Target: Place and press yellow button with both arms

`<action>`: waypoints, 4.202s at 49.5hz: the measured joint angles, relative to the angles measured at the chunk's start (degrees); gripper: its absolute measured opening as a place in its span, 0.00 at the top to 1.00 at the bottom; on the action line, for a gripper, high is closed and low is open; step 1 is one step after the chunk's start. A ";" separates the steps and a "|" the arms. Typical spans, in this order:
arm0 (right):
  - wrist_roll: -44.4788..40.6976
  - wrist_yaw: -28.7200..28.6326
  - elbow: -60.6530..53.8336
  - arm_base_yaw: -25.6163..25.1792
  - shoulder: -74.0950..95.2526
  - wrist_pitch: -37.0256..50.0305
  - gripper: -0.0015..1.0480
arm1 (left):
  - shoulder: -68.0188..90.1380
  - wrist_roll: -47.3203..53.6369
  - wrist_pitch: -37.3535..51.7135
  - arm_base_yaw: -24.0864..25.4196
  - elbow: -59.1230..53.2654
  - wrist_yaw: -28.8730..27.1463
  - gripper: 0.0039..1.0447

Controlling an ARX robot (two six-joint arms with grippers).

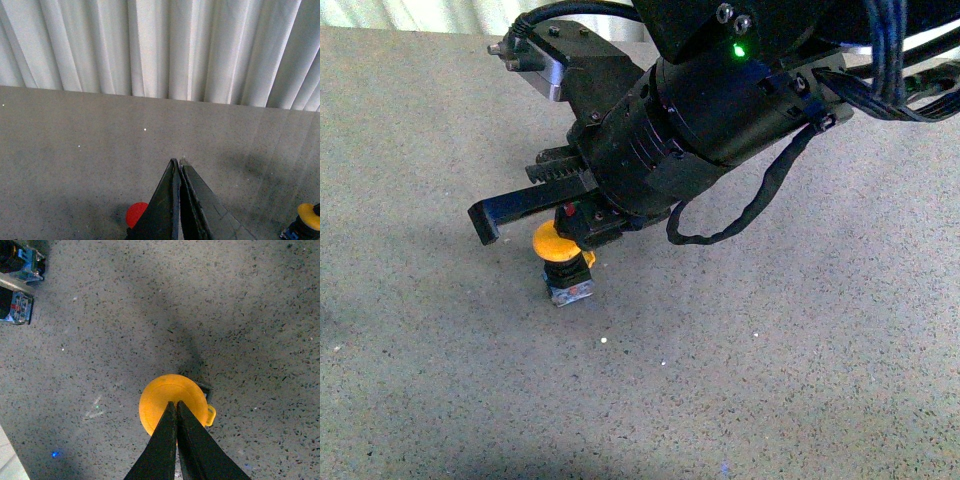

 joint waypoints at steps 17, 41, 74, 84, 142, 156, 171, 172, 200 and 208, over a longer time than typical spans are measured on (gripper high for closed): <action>6.49 -1.60 -5.27 -2.80 -7.58 8.74 0.99 | 0.00 0.00 0.00 0.00 0.00 0.00 0.99; 1.01 28.44 -38.03 -14.16 -39.43 50.03 0.83 | 0.00 0.00 0.00 0.00 0.00 0.02 0.99; -1.20 20.11 -60.61 -23.96 -63.21 50.29 0.99 | 0.00 0.00 0.00 0.00 0.00 0.02 0.99; -1.20 15.52 -63.63 -28.85 -71.21 45.31 0.99 | 0.00 0.00 0.00 0.00 0.00 0.00 0.99; -1.22 15.19 -66.53 -28.98 -100.98 20.26 0.99 | 0.00 0.00 0.00 0.00 0.00 0.00 0.99; -1.22 15.30 -66.51 -28.98 -112.02 7.87 0.99 | 0.00 0.00 0.00 0.00 0.00 0.00 0.99; -1.25 15.30 -66.51 -28.98 -113.59 7.34 0.99 | 0.00 -0.02 0.00 0.00 0.00 0.00 0.96; -1.36 15.32 -66.51 -28.98 -113.59 7.32 0.97 | 0.00 0.00 0.00 0.00 0.00 0.00 0.93; -1.33 15.30 -66.51 -28.98 -113.63 7.32 0.08 | 0.00 0.11 0.00 0.00 0.00 0.00 0.09; -1.33 15.30 -66.51 -28.98 -113.63 7.32 0.09 | 0.00 0.13 0.00 0.00 0.00 0.00 0.09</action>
